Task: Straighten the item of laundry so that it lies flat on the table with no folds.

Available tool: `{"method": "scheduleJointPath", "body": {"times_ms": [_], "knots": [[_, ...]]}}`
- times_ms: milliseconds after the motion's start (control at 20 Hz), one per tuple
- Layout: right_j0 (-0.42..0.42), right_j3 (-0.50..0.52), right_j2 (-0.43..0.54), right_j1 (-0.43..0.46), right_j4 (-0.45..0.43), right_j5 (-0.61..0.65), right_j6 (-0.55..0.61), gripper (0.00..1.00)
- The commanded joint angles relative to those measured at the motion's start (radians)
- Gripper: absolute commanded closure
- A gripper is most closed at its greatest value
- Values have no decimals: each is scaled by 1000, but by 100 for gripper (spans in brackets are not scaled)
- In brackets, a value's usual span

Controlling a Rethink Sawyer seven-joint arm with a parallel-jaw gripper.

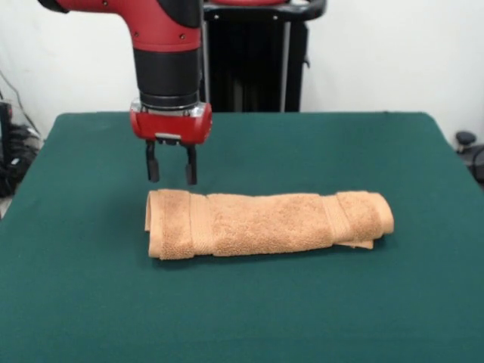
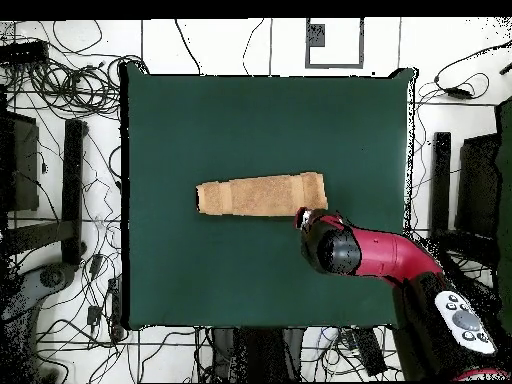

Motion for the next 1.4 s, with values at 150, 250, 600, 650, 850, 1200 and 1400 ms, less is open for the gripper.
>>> {"method": "scheduleJointPath", "body": {"times_ms": [150, 250, 600, 650, 850, 1200, 1400], "knots": [[18, -86, 170, 70, -105, 102, -171, 0], [12, -84, 177, 65, -108, 113, -168, 0], [-6, -83, 187, 65, -112, 121, -151, 0], [-8, -83, 186, 67, -108, 118, -139, 0], [-13, -84, 174, 67, -90, 119, -92, 0], [-5, -106, 154, 68, -100, 124, -87, 0], [-19, -112, 158, 80, -86, 126, -79, 0]]}}
